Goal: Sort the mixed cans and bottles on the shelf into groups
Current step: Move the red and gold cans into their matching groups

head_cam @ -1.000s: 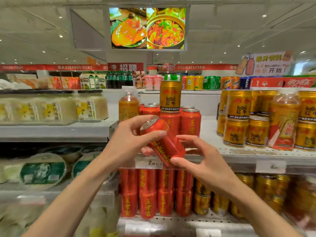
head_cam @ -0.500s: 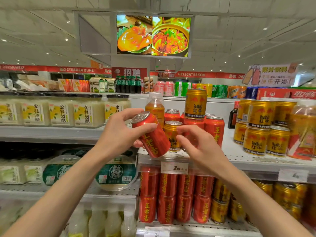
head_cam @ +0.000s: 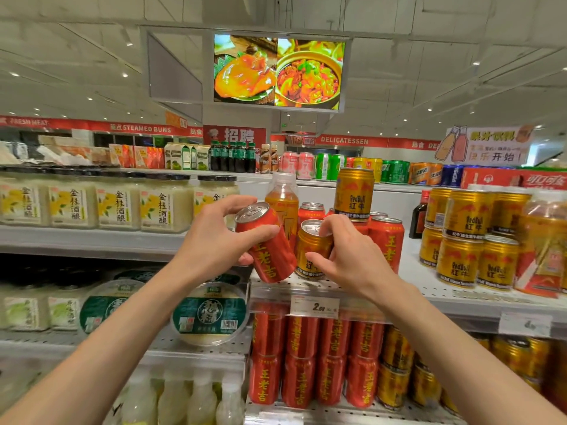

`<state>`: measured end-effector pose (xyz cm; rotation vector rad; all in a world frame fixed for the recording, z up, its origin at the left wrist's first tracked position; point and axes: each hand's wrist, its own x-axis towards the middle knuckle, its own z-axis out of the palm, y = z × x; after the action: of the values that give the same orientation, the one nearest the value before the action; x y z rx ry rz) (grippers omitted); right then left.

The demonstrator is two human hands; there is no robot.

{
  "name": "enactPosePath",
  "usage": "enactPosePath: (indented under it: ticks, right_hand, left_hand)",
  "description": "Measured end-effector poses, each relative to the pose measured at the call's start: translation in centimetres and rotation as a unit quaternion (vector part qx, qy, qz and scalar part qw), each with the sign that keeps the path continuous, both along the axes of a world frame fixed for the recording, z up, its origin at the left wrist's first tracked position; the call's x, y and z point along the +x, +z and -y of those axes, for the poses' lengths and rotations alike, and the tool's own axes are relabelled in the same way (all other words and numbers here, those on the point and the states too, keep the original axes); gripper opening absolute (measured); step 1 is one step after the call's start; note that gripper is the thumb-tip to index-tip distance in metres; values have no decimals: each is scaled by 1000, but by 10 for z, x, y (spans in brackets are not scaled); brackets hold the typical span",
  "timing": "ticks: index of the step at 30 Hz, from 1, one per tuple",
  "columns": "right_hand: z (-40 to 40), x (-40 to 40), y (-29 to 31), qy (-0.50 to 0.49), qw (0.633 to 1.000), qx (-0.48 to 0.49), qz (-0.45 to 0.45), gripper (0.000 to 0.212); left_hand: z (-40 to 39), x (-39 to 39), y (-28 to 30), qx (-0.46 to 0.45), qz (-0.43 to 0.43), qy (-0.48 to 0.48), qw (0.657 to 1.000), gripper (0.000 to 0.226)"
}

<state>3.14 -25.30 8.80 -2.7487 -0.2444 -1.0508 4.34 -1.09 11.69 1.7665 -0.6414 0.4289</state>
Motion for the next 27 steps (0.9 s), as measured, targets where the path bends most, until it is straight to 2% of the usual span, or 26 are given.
enactPosePath:
  ticks: [4,11,18,22,27]
  right_hand:
    - [0,-2,1,-1,1000,3,1,44]
    - [18,-17,-3,92,990,96,38,44]
    - [51,-47,-4,139,976,166,10,45]
    - [68,-60,-4,118,976,184,5,48]
    - [80,-69,-6,87,979,184,-4,47]
  left_hand:
    - [1,0,-2,1,2,4,1000,67]
    - [10,1,-4,7,7,7,1000,67]
    - [55,12,0,48,35,-1,998,47]
    - [78,21,-2,99,64,15,993,46]
    - [91,37,-11,171,141,82,972,49]
